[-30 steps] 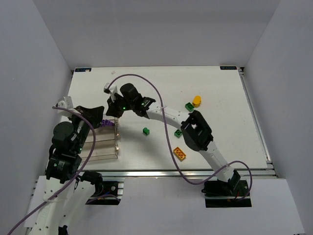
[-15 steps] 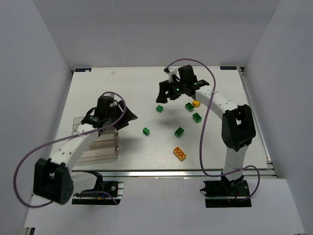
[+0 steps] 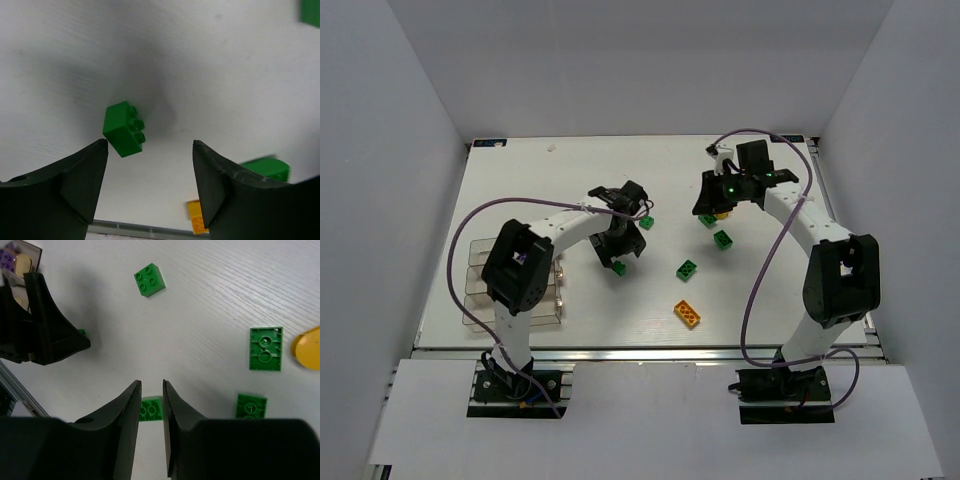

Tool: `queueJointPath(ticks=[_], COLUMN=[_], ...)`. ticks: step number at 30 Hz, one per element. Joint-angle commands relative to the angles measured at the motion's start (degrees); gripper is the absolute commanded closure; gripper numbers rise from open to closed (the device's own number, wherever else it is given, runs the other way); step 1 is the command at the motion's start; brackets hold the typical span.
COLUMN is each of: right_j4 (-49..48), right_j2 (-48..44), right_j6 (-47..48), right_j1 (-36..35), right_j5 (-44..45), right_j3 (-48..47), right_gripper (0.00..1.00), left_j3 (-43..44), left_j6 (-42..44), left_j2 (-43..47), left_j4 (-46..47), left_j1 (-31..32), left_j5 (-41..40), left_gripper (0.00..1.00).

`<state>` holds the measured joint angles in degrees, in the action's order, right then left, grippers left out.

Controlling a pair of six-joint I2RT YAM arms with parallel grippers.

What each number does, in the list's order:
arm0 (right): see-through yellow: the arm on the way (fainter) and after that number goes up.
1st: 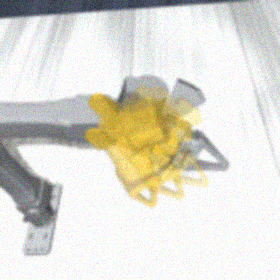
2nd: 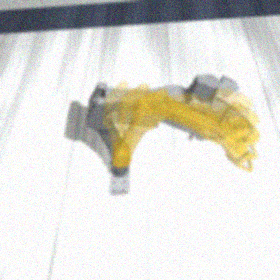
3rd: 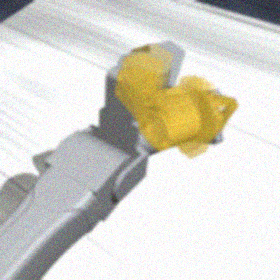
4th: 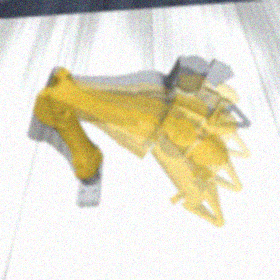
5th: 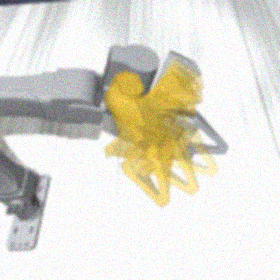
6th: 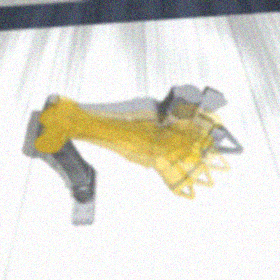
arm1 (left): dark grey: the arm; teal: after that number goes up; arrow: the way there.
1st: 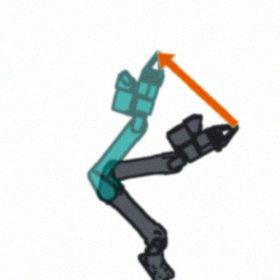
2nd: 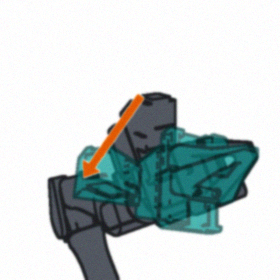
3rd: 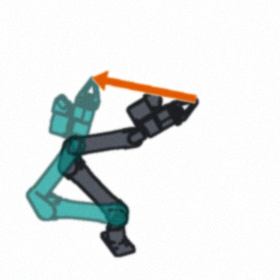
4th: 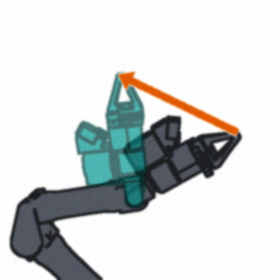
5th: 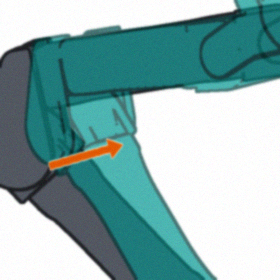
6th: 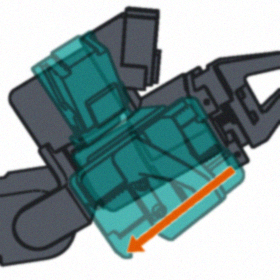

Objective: Sort the legos into containers by color

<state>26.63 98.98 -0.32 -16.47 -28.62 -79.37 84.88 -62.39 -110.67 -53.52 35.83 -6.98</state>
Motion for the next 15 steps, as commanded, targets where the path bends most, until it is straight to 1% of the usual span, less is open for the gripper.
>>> queueJointPath(ticks=[1,6,9,14,15], right_j4=[-1.4,-1.5,-1.4,-1.1,-1.1], right_j2=[-3.4,-4.7,-4.8,-5.5,-5.6], right_j6=[-1.0,-0.8,-1.0,-0.5,-0.3], right_j1=[1.3,2.5,3.1,4.0,4.1], right_j5=[-2.0,-2.4,-2.8,-3.2,-3.3], right_j3=[1.8,3.0,3.3,3.5,3.7], right_gripper=[0.70,0.68,0.68,0.68,0.68], left_j3=[4.3,9.0,9.3,9.1,8.8], left_j6=[-4.7,-5.9,-6.7,-7.0,-6.9], left_j2=[-0.7,-5.3,-7.4,-8.4,-8.3], left_j4=[-10.2,-12.0,-11.9,-11.3,-10.9], left_j1=[1.3,3.3,3.9,3.9,3.9], left_j5=[-7.6,-9.7,-10.2,-10.9,-10.9], left_gripper=[0.21,0.21,0.25,0.48,0.50])
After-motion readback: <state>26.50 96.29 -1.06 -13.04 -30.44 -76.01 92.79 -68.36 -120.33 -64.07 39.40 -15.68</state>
